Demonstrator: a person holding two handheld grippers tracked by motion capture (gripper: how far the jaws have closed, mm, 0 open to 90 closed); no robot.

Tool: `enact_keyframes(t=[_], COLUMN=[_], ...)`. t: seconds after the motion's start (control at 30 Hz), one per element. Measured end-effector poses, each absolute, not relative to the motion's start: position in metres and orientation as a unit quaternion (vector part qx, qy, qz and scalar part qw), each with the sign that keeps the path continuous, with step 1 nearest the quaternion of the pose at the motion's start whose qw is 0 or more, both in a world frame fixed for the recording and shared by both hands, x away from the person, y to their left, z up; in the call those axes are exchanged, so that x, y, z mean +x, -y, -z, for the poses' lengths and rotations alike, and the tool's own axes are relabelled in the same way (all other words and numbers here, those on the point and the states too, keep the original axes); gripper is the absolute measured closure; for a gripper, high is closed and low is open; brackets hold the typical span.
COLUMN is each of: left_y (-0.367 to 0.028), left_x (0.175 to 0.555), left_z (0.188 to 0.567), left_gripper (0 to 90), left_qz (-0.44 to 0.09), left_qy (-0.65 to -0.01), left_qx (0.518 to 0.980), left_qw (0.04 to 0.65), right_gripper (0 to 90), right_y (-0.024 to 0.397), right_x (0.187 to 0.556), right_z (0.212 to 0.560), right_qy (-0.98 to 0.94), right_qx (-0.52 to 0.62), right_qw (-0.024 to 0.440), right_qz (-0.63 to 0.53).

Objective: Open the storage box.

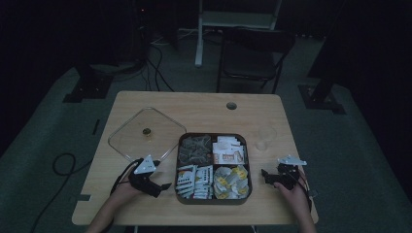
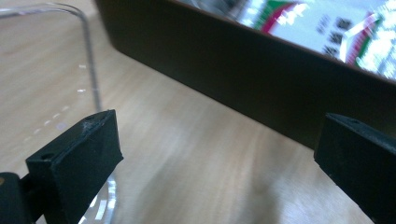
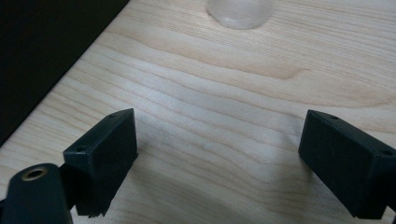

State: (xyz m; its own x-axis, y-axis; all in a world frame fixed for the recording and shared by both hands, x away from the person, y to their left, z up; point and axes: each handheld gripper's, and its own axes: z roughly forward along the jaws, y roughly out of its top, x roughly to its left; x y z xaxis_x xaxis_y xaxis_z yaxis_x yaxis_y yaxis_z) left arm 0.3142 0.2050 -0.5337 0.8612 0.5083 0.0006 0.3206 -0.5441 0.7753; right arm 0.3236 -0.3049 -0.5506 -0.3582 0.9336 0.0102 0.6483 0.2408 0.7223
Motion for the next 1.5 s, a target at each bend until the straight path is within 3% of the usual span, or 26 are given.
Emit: enact_keyframes(t=[0.67, 1.5], left_y=[-0.195, -0.189], left_x=[0.296, 0.292], left_z=[0.546, 0.547], left_gripper=[1.2, 1.3], left_qz=[-0.07, -0.09], left_qy=[-0.198, -0.211], left_qx=[0.906, 0.907], left_qw=[0.366, 0.353], right_gripper=[10.9, 10.8], right_y=[0.305, 0.304], right_x=[0.324, 0.325], right_z=[0.551, 0.55], right_qy=[-0.78, -0.789], right_qx=[0.487, 0.473], right_qw=[0.205, 0.197], right_qz=[-0.336, -0.34])
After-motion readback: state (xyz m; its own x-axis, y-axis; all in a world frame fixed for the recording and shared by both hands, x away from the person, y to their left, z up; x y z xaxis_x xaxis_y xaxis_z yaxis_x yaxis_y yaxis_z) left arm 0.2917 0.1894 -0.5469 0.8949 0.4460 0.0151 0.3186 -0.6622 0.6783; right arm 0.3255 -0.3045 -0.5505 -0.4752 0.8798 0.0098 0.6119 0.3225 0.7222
